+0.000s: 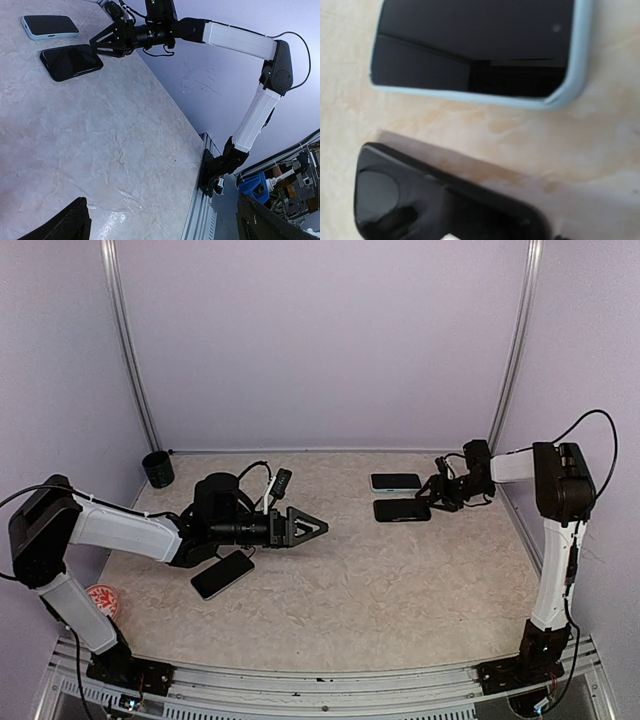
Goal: Put the phone into the phone case
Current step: Place the phone with the phone case at the center of the board.
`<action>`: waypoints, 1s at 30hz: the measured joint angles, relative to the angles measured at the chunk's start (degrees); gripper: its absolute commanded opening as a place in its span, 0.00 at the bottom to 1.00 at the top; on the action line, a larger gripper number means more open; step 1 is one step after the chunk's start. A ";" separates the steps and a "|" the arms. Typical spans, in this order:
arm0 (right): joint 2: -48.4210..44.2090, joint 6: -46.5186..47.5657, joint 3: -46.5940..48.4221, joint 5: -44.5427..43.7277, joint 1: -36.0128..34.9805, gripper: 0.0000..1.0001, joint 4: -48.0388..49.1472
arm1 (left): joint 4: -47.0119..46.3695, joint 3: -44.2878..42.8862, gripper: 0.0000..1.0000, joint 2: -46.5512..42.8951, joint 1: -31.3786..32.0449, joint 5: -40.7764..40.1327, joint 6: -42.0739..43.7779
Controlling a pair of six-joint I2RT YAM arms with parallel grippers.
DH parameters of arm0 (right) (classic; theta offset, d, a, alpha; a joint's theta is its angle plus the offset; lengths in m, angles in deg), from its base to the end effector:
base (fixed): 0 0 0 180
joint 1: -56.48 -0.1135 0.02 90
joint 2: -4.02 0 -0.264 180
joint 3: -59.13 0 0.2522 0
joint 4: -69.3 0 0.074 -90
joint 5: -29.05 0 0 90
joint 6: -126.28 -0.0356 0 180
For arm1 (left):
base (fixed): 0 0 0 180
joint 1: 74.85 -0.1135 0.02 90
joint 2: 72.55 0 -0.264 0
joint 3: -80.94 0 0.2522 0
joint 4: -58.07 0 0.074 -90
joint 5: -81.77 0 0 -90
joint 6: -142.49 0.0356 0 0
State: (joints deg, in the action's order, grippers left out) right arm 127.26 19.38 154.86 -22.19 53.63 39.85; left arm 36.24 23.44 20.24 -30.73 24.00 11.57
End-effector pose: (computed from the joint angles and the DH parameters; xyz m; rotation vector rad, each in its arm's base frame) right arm 0.4422 0.0443 0.1325 0.0472 2.5282 0.9995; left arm 0.2308 -0.2503 0.2073 0.5143 1.9973 -1.5004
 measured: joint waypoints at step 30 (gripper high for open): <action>-1.77 2.36 8.44 -8.52 -16.22 0.62 -0.24 | 0.61 -0.81 0.99 0.15 0.07 -1.27 0.11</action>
State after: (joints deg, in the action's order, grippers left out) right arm 125.49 21.74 163.30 -30.71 37.41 39.61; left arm 36.85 22.63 20.39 -30.67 22.73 11.68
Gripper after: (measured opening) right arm 0.627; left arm 0.989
